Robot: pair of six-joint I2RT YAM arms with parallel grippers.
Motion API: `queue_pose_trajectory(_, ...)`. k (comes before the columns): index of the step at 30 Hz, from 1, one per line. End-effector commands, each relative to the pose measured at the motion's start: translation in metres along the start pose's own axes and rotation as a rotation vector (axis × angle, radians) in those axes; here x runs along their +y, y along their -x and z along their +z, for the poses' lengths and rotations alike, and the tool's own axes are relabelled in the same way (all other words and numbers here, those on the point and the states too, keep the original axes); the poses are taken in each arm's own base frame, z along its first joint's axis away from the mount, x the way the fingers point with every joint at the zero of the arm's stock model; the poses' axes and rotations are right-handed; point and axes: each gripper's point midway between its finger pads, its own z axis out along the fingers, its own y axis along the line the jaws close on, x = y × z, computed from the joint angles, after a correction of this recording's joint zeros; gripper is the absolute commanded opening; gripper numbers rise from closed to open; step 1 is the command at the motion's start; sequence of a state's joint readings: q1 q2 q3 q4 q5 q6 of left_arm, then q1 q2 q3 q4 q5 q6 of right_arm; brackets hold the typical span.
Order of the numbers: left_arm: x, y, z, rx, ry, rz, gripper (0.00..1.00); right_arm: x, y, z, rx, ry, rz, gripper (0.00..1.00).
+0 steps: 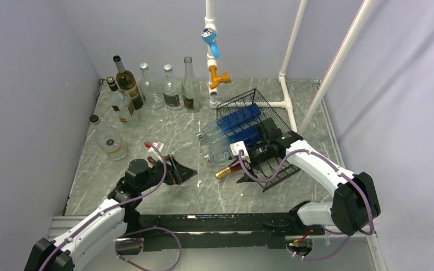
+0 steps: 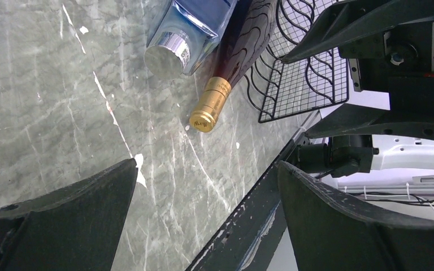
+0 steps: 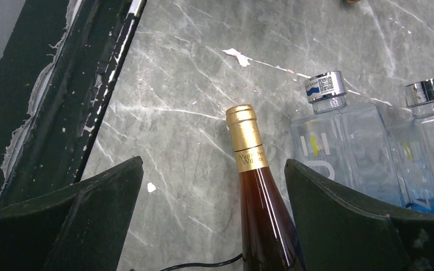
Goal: Take the wine bottle off the wine rack
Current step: Pick up the wine bottle from the wine rack.
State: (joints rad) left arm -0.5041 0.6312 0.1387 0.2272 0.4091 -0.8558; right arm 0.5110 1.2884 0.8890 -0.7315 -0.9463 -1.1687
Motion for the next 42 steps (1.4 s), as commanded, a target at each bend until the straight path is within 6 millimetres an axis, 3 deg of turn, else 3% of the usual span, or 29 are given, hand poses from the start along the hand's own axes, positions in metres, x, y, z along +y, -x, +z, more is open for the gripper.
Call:
queue_pose_trajectory(1, -0.011, 0.012, 0.006, -0.057, -0.035, 0.024, 1.00, -0.008, 0.000, 0.000, -0.009, -0.019, -0.052, 0.99)
queue_pose_trajectory(13, -0.008, -0.001, 0.017, -0.024, -0.034, 0.021, 0.99, -0.014, -0.008, 0.002, 0.046, -0.043, -0.066, 1.00)
queue_pose_trajectory(30, 0.000, -0.007, 0.017, -0.016, 0.001, 0.022, 0.99, -0.012, -0.040, 0.038, 0.381, 0.029, -0.284, 0.99)
queue_pose_trajectory(42, 0.006, -0.010, 0.015, -0.014, 0.030, 0.012, 1.00, -0.032, -0.064, 0.037, 0.498, -0.053, -0.272, 0.86)
